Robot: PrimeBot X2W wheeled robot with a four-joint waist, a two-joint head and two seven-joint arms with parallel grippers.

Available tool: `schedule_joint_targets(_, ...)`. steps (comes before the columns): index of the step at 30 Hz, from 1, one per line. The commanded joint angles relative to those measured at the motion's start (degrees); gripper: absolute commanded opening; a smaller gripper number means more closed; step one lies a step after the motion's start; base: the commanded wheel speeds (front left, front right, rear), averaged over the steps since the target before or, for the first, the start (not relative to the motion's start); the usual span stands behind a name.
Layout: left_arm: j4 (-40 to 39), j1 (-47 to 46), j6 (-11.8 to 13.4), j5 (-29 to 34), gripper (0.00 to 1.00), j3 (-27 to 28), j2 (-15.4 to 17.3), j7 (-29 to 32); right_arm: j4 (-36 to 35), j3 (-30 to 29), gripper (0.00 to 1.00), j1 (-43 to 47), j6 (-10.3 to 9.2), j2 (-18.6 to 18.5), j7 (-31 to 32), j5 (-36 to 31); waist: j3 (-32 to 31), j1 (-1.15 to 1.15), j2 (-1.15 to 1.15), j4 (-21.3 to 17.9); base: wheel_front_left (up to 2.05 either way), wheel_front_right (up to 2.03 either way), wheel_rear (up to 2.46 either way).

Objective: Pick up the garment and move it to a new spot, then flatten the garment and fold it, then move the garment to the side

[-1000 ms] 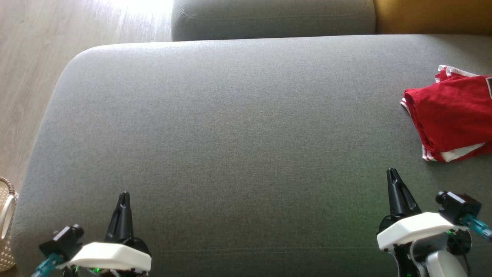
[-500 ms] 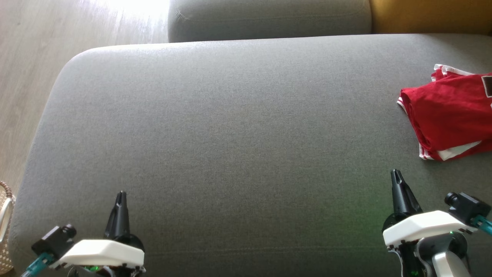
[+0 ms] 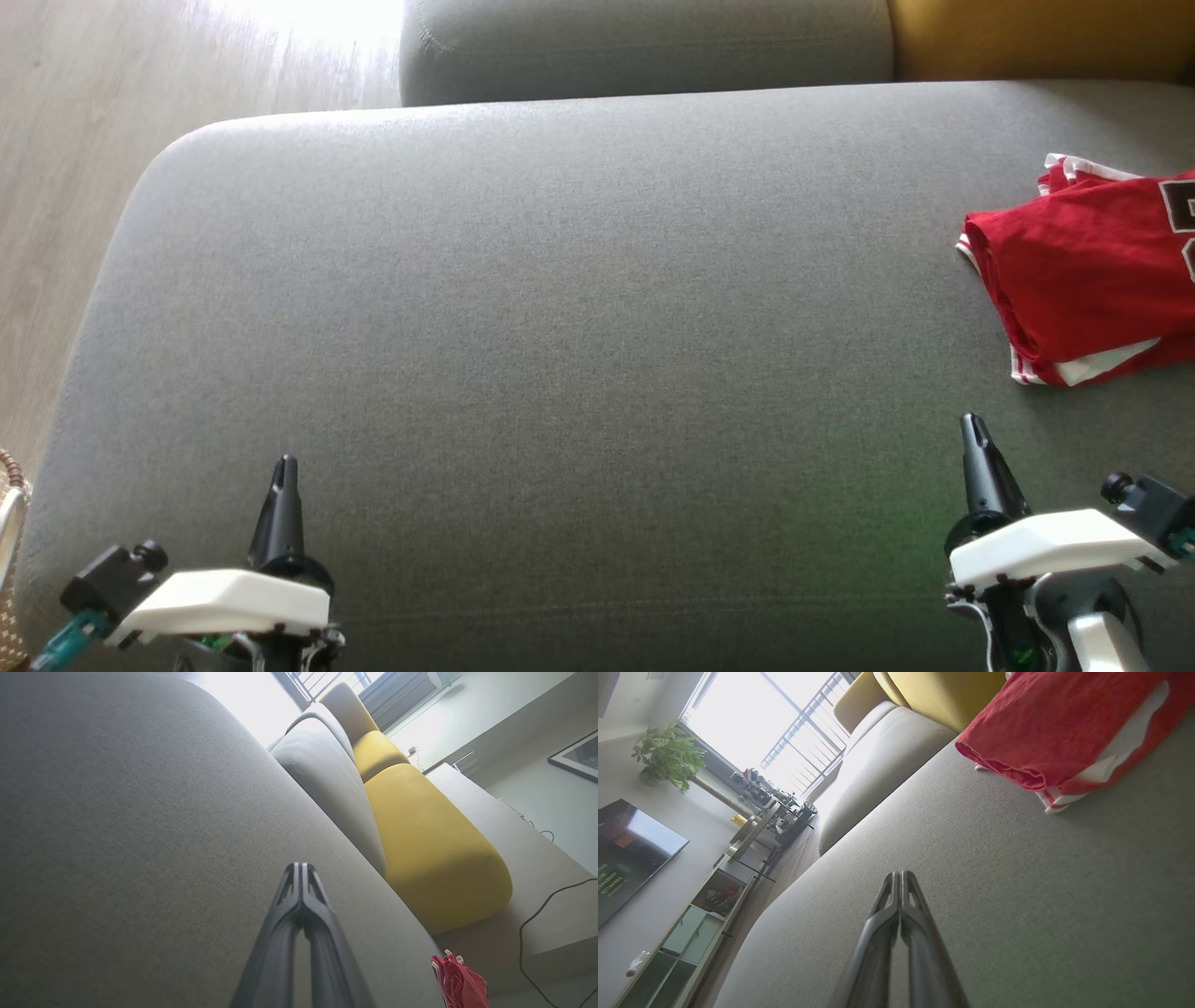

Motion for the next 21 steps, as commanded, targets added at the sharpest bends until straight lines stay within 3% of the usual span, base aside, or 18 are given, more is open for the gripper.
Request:
schedule_joint_targets(1,-1.4,-3.5,-0.5,-1.9,0.0,1.5,0.8,0.4,-2.1,0.2,0.0,-3.1,0.0,0.0,0.5,2.1,0.0,0.0,0.0,-0.1,0.0,0.0,0.0)
schedule_joint_targets(21,-0.3,-5.2,-1.2,-13.1,0.0,3.2,0.9,3.5,-2.1,-0.8,0.0,-3.4,-0.01,0.0,3.7,15.0,-0.2,0.0,0.0,-0.9,0.0,0.0,0.0)
